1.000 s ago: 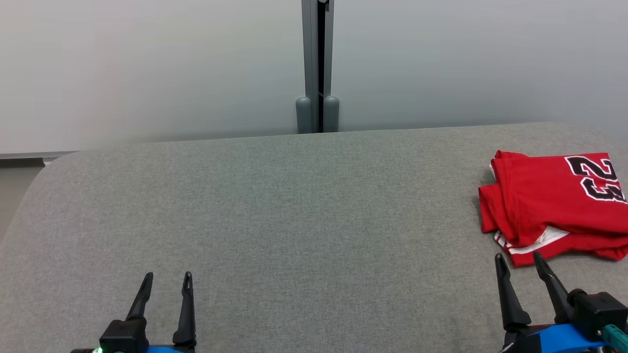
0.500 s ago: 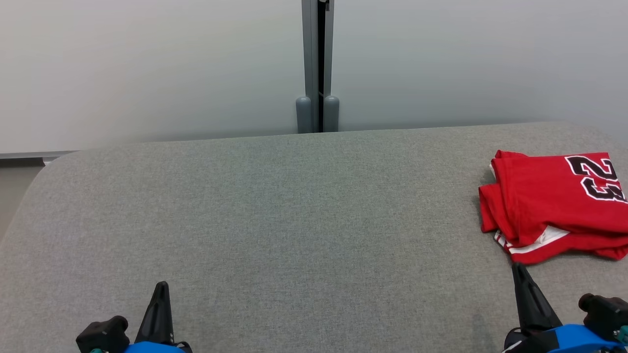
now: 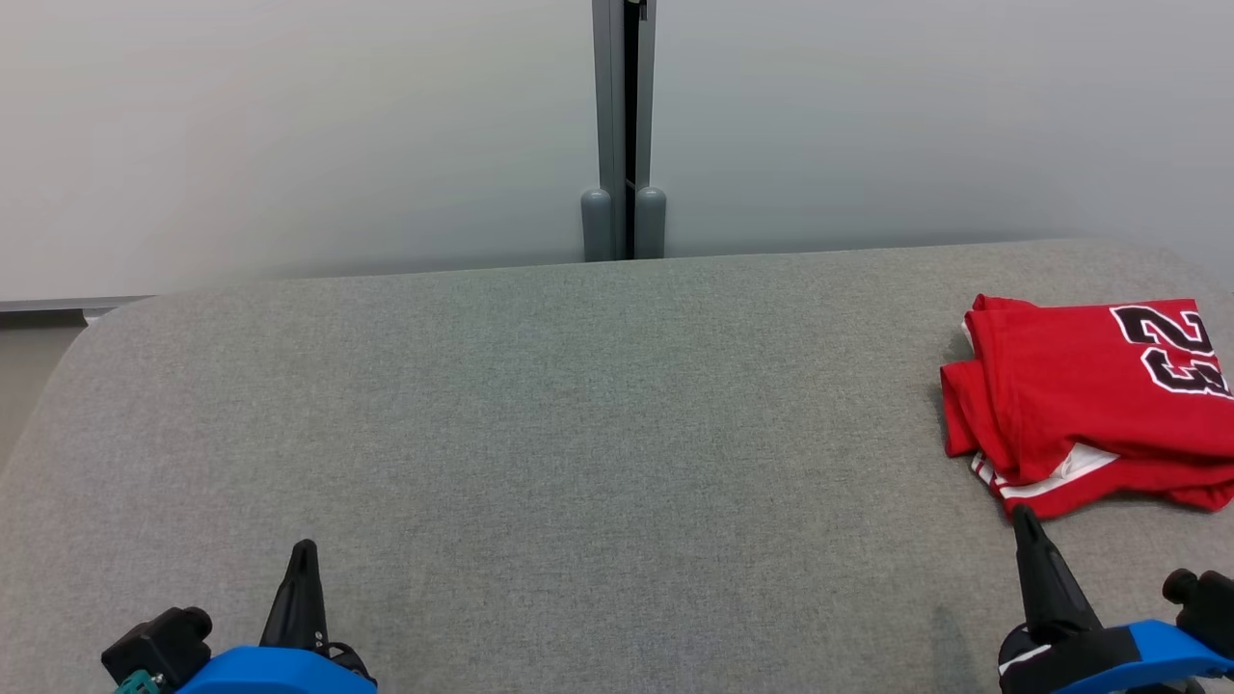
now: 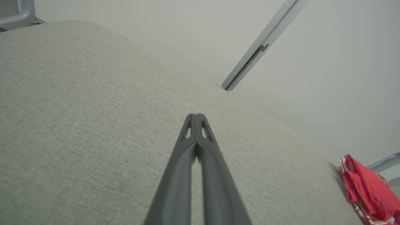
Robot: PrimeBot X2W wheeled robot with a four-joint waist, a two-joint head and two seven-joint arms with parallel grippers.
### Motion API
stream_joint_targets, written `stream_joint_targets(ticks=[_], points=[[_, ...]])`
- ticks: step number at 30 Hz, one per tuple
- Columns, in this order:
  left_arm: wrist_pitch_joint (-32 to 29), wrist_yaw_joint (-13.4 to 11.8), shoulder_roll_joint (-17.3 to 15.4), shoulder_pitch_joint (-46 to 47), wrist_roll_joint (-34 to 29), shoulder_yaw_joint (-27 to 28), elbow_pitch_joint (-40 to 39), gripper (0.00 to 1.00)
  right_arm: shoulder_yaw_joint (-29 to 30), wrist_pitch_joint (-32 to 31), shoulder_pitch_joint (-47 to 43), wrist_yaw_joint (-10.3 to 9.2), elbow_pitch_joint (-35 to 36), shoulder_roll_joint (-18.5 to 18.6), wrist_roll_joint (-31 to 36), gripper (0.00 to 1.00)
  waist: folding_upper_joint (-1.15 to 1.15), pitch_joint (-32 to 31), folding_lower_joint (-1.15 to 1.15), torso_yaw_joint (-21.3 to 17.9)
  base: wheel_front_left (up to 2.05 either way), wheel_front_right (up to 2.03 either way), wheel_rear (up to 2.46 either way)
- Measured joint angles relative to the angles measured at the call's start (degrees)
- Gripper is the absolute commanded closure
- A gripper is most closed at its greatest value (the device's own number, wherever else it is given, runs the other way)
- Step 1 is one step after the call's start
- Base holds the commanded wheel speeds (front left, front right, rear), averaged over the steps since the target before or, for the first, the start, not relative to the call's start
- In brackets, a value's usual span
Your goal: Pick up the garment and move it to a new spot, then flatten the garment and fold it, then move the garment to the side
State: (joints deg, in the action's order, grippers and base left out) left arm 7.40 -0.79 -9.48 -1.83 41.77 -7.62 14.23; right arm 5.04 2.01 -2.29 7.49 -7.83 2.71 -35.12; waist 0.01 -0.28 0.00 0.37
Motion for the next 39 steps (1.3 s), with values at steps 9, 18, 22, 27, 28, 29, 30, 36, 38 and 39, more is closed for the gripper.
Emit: stream_joint_targets(ticks=[9, 18, 22, 27, 28, 29, 30, 36, 38, 39], points=[[-1.86, 0.91, 0.85, 1.06, 6.79, 1.83, 0.0, 1.0, 0.18, -1.18, 1.05, 0.0, -0.79, 0.0, -7.62, 1.0, 0.0, 0.04, 0.0, -0.03, 0.0, 0.0, 0.0], [-3.54, 2.05, 1.64, 2.07, 12.94, 3.56, -0.01, 1.0, 0.36, -2.21, 2.1, -0.01, -1.6, 0.0, -14.59, 1.0, 0.0, 0.08, 0.0, -0.07, 0.0, 0.0, 0.0], [-4.31, 2.45, 2.01, 2.37, 15.41, 4.33, -0.02, 1.0, 0.42, -2.53, 2.47, -0.01, -1.92, 0.0, -17.47, 1.0, 0.0, 0.1, 0.0, -0.09, 0.0, 0.0, 0.0], [-5.09, 2.93, 2.36, 2.92, 18.5, 5.17, -0.02, 1.0, 0.53, -3.03, 3.03, -0.01, -2.29, 0.01, -20.95, 1.0, 0.0, 0.12, 0.0, -0.11, 0.0, 0.0, 0.0], [-5.33, 2.99, 2.46, 3.02, 19.11, 5.33, -0.02, 1.0, 0.55, -3.2, 3.19, -0.01, -2.35, 0.0, -21.64, 1.0, 0.0, 0.13, 0.0, -0.11, 0.0, 0.0, 0.0], [-5.41, 3.22, 2.54, 3.11, 19.75, 5.46, -0.02, 1.0, 0.56, -3.42, 3.31, -0.01, -2.37, 0.01, -22.24, 1.0, 0.0, 0.13, 0.0, -0.11, 0.0, 0.0, 0.0], [-5.57, 3.33, 2.61, 3.21, 20.36, 5.61, -0.02, 1.0, 0.57, -3.45, 3.33, -0.01, -2.43, 0.0, -22.88, 1.0, 0.0, 0.14, 0.0, -0.12, 0.0, 0.0, 0.0], [-6.53, 3.85, 3.04, 3.61, 23.75, 6.68, -0.03, 1.0, 0.67, -4.0, 3.98, -0.01, -2.91, 0.01, -26.74, 1.0, 0.0, 0.16, 0.0, -0.14, 0.0, 0.0, 0.0], [-6.82, 3.92, 3.19, 3.87, 24.84, 6.92, -0.03, 1.0, 0.69, -4.14, 4.14, -0.01, -3.02, 0.01, -28.05, 1.0, 0.0, 0.17, 0.0, -0.15, 0.0, 0.0, 0.0], [-6.9, 3.96, 3.27, 3.96, 25.35, 7.05, -0.03, 1.0, 0.7, -4.28, 4.15, -0.01, -3.09, 0.01, -28.65, 1.0, 0.0, 0.18, 0.0, -0.15, 0.0, 0.0, 0.0]])
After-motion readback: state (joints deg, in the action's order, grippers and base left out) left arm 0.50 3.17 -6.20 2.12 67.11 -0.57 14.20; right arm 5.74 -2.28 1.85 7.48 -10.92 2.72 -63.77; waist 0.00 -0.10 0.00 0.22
